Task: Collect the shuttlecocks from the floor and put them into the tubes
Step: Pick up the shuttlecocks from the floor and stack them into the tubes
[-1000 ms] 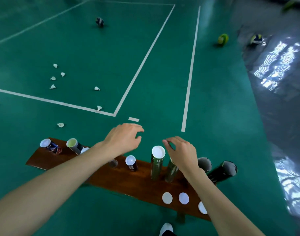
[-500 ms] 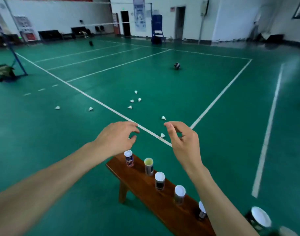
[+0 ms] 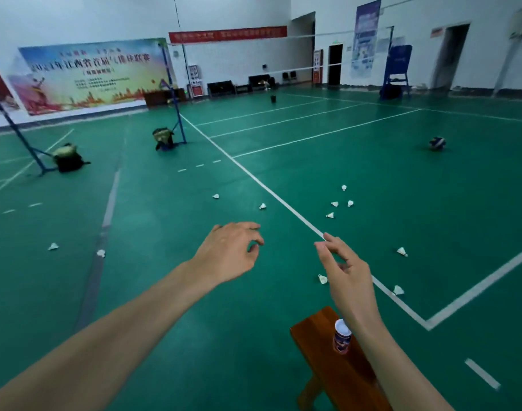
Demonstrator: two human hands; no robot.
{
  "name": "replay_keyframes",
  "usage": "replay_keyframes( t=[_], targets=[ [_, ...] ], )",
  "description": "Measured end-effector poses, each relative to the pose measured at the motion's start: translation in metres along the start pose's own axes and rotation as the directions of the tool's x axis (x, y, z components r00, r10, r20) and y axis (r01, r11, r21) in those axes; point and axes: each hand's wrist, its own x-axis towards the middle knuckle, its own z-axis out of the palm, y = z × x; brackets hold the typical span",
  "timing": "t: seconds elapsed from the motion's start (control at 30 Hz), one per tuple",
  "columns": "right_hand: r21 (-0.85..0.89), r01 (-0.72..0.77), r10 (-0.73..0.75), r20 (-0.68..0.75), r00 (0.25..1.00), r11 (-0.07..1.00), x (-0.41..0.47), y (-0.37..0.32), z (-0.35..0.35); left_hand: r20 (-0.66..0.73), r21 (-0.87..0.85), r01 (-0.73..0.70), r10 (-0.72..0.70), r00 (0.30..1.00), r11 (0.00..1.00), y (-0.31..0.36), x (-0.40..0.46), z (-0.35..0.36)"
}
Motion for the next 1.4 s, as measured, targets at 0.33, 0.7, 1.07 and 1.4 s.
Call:
replay_keyframes(
  t=[0.33, 0.7, 1.07, 1.4],
  targets=[
    [-0.069, 0.097, -0.089, 0.113, 0.990, 0.993, 0.218, 0.040, 0.109, 0.076, -0.003, 0.114, -0.114, 0.991, 0.993, -0.121, 0.184, 0.021],
    [-0.091, 0.007, 0.021, 0.304, 0.953, 0.996, 0.432, 0.094, 0.235, -0.013, -0.012, 0.255, -0.256, 0.967, 0.967, -0.273, 0.339, 0.044],
    [-0.149, 0.141, -0.094, 0.287, 0.953, 0.979, 0.621, 0.118, 0.395, -0.157, -0.021, 0.124, -0.126, 0.980, 0.992, -0.456, 0.506, 0.066],
    [-0.193, 0.086, -0.130, -0.228, 0.965, 0.977, 0.796, 0.133, 0.428, -0.160, -0.085, -0.122, 0.107, 0.981, 0.989, -0.548, 0.764, 0.074]
  ],
)
